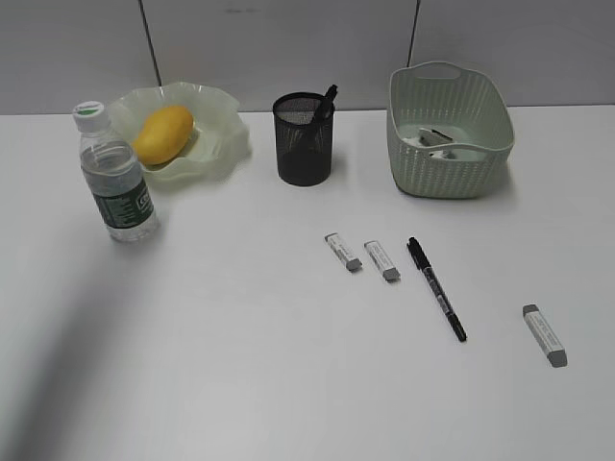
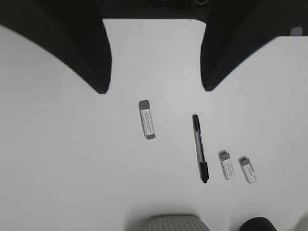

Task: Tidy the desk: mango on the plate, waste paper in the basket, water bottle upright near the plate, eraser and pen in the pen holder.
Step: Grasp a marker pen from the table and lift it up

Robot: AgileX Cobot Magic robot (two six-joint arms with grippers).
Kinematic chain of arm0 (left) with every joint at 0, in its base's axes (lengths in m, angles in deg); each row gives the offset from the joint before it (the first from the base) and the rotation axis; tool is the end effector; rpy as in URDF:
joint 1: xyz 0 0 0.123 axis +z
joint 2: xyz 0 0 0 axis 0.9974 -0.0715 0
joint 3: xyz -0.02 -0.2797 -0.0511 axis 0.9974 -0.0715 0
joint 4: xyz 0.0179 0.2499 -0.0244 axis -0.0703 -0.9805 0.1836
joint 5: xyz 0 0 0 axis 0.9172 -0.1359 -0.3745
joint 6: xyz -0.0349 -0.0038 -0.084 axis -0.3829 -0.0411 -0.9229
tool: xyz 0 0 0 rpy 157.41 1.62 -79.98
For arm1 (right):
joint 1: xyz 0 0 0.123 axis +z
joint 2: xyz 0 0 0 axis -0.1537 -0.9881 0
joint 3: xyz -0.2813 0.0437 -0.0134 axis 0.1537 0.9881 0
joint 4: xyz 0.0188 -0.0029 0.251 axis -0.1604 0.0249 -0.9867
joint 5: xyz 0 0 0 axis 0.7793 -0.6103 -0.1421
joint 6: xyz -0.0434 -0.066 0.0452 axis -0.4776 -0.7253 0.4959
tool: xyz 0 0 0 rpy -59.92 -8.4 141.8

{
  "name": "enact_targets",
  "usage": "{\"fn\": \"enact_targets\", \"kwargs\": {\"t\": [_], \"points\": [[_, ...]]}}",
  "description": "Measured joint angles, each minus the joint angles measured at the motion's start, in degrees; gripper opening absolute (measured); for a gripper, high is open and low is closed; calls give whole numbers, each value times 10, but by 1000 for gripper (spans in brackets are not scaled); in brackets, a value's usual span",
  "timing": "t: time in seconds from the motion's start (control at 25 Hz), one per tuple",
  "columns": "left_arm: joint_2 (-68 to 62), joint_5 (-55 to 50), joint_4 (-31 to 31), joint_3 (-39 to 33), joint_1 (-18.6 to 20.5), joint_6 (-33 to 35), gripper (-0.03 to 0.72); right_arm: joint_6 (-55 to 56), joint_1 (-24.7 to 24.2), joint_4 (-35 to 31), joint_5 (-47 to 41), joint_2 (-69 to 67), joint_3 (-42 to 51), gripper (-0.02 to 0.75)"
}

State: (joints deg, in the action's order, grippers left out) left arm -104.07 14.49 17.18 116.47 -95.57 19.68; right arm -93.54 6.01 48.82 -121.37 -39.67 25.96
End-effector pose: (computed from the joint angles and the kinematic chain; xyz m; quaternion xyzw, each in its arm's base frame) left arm 0.2998 -0.0432 0.3534 0.1069 0.9745 0.0319 0.1947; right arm 0.0768 0.0124 0.3215 0.0091 0.9079 0.0820 0.4110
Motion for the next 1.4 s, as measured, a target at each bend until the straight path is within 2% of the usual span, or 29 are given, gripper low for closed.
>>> {"fn": "enact_targets", "kwargs": {"t": [0.12, 0.28, 0.68, 0.84, 1.24, 1.4], "points": [[62, 0, -2, -63, 9, 8, 460, -11, 9, 0, 0, -72, -32, 470], [146, -1, 5, -142, 9, 11, 460, -31, 45, 0, 0, -188, -84, 470], [332, -1, 76, -306, 11, 13, 460, -71, 114, 1, -1, -465, -225, 470], [437, 8, 85, -370, 11, 13, 460, -71, 152, 9, -1, -550, -282, 470], [631, 25, 91, -482, 11, 13, 460, -53, 215, 20, 5, -723, -398, 382], [715, 49, 91, -506, 11, 13, 460, -11, 249, 59, 33, -770, -418, 376]]}}
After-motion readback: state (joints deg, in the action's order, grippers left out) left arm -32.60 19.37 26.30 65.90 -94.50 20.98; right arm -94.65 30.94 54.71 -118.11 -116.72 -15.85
